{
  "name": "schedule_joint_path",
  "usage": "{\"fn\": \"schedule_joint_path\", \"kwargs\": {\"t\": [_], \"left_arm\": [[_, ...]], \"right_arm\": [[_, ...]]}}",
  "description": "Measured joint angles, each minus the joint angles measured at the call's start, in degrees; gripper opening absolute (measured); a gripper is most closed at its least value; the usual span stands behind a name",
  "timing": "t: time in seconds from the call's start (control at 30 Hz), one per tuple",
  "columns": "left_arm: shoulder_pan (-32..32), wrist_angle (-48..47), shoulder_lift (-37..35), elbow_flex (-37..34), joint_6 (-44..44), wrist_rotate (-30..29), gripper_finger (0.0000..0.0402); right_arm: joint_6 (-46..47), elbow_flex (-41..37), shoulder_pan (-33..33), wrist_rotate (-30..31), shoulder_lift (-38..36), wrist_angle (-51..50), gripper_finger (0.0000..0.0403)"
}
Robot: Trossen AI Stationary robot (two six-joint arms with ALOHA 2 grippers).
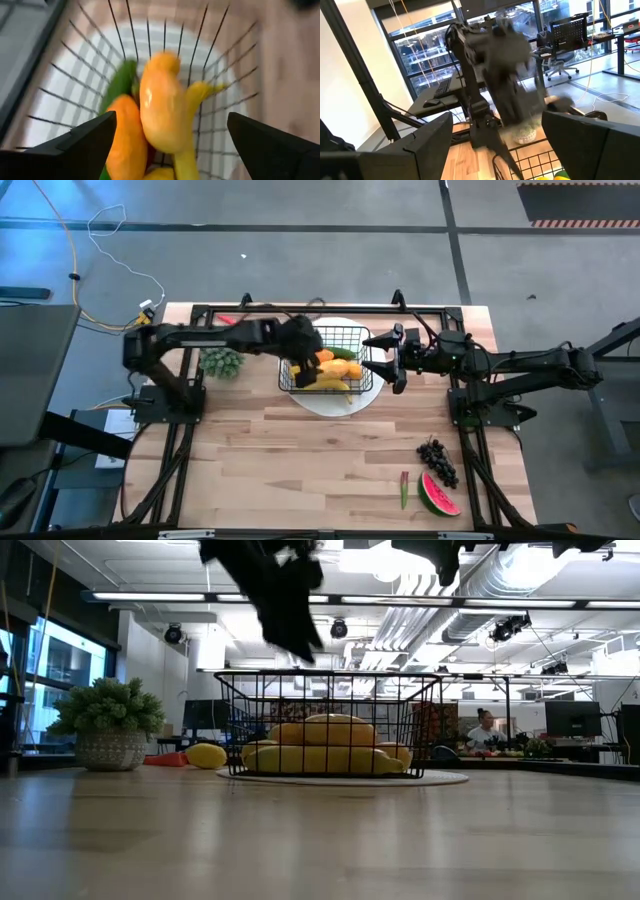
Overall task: Build produce basket
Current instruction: Put the purple grapes into the wire basket
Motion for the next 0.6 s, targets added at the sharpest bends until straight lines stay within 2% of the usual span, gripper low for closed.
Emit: {"fn": "schedule_joint_path", "kwargs": {"t": [0.2, 0.3, 0.4, 0.6], "left_arm": [[-0.2, 1.7, -13.58, 0.35, -9.05, 8.06, 0.0371], [-1.12, 5.65, -20.07, -1.98, -9.73, 9.07, 0.0371], [-2.49, 14.63, -26.35, -8.16, -8.98, 8.85, 0.0371], [-4.78, 39.46, -36.07, -27.15, -16.86, 1.25, 0.0371]], "right_arm": [[-0.42, 0.0, 0.01, 0.0, 0.0, -0.08, 0.0288], [-0.46, 0.0, 0.01, 0.0, 0.0, -0.35, 0.0288], [-0.46, 0.0, 0.01, 0.0, 0.0, -0.35, 0.0288], [-1.07, 0.0, 0.01, 0.0, 0.0, -0.33, 0.0288]]}}
